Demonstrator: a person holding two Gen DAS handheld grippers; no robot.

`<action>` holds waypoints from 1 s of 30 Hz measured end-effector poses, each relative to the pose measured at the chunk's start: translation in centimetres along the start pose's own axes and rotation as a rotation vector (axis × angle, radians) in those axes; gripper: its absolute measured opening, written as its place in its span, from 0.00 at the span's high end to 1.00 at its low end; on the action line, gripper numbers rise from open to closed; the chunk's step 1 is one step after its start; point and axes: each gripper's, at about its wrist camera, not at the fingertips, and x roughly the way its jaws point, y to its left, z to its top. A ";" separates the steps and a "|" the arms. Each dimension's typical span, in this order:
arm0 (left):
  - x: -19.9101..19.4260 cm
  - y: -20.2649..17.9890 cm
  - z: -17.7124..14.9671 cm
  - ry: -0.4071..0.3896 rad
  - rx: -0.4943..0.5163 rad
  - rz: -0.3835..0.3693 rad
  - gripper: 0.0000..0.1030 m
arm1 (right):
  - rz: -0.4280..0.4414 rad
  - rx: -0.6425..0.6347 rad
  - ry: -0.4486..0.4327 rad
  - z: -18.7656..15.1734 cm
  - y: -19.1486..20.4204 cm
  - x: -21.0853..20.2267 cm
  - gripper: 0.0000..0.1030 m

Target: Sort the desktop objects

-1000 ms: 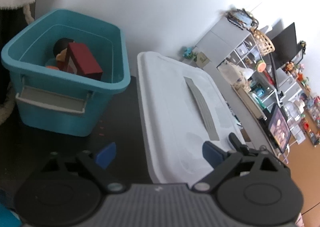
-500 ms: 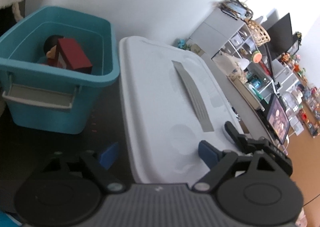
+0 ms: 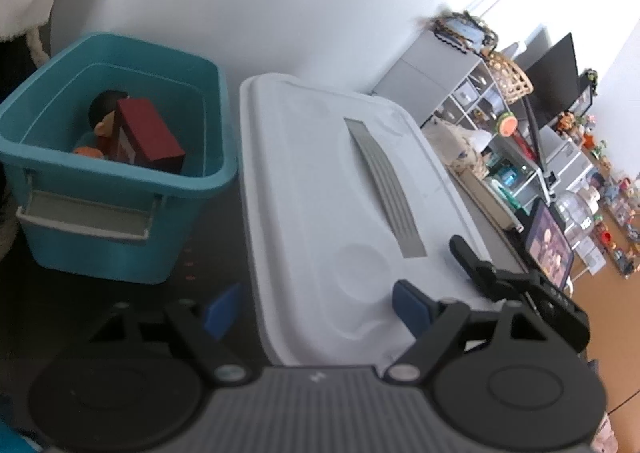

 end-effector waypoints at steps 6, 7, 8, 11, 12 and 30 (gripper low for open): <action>-0.8 0.3 0.4 -0.032 -0.012 0.037 0.18 | 0.014 0.036 0.010 -0.9 -0.5 1.1 0.91; -0.9 0.5 0.5 -0.035 -0.018 0.046 0.18 | 0.014 0.043 0.011 -1.1 -0.6 1.4 0.91; -0.9 0.7 0.5 -0.037 -0.024 0.052 0.18 | 0.012 0.049 0.013 -1.3 -0.8 1.7 0.91; -1.1 1.2 0.6 -0.042 -0.037 0.067 0.18 | 0.001 0.050 0.022 -1.7 -0.9 2.4 0.91; -1.0 1.3 0.7 -0.042 -0.037 0.074 0.18 | -0.003 0.048 0.026 -1.8 -1.0 2.5 0.91; -1.0 3.5 1.4 -0.074 -0.108 0.129 0.12 | -0.039 0.071 0.055 -2.8 -1.6 5.8 0.91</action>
